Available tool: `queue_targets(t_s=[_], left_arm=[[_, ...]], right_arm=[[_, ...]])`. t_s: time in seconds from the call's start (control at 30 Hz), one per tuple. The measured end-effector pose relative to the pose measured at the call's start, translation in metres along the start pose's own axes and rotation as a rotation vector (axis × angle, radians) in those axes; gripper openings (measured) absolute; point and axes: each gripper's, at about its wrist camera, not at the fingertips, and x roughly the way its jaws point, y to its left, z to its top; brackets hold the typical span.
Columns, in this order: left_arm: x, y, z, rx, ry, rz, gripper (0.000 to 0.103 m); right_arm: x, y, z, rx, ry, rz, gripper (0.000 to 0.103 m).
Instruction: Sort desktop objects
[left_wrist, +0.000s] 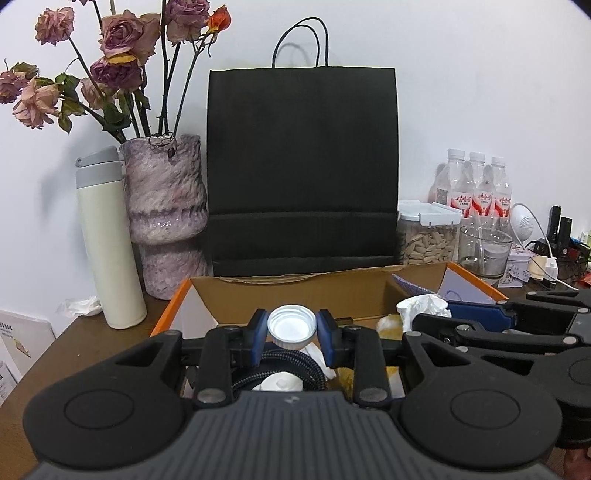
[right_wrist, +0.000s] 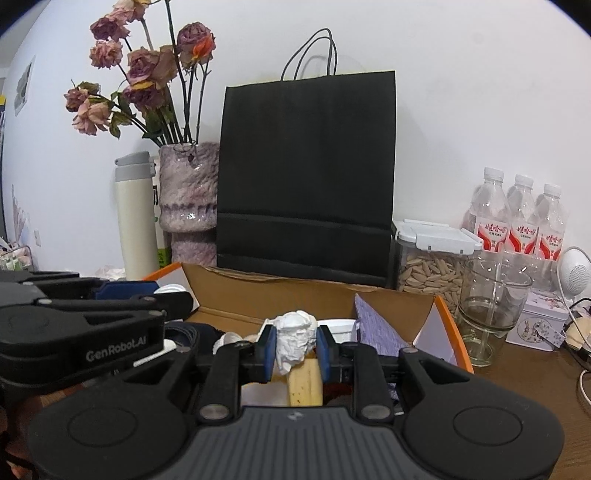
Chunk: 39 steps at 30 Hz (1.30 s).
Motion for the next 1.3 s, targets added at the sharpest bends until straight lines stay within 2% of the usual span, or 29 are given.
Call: queue_targets(t_s=[0.03, 0.1, 0.13, 0.2, 0.27, 0.33, 0.43, 0.5, 0.57, 0.8, 1.3], left_arm=[[0.0, 0.0, 0.0, -0.001, 0.0, -0.001, 0.034], [0.0, 0.001, -0.001, -0.007, -0.002, 0.005, 0.05], [-0.001, 0.001, -0.001, -0.008, -0.005, 0.013, 0.053], [-0.002, 0.002, 0.0, -0.005, -0.009, 0.018, 0.055], [-0.004, 0.002, 0.0, 0.001, -0.015, 0.036, 0.057], [-0.005, 0.003, 0.0, -0.006, -0.022, 0.043, 0.062], [-0.008, 0.008, 0.001, -0.031, -0.037, 0.091, 0.082], [-0.009, 0.013, 0.002, -0.055, -0.043, 0.113, 0.099], [-0.012, 0.02, 0.001, -0.083, -0.05, 0.117, 0.103], [-0.025, 0.02, -0.003, -0.085, -0.073, 0.139, 0.103], [-0.087, 0.015, -0.026, -0.078, -0.054, 0.094, 0.103]], right_arm=[[0.0, 0.0, 0.0, 0.002, 0.001, -0.005, 0.024], [0.0, -0.002, -0.001, 0.004, 0.001, -0.011, 0.03], [0.0, -0.002, -0.001, 0.005, 0.002, -0.012, 0.033], [-0.002, -0.003, -0.001, 0.008, 0.0, -0.016, 0.049], [-0.004, -0.003, -0.001, 0.009, -0.011, -0.036, 0.057], [-0.007, -0.003, 0.001, 0.01, -0.023, -0.049, 0.061], [-0.011, -0.005, 0.003, 0.023, -0.041, -0.082, 0.078], [-0.014, -0.009, 0.004, 0.045, -0.054, -0.091, 0.095], [-0.016, -0.014, 0.006, 0.071, -0.065, -0.084, 0.103], [-0.03, -0.007, 0.004, 0.045, -0.082, -0.084, 0.103], [-0.092, 0.002, -0.019, 0.058, -0.074, -0.092, 0.103]])
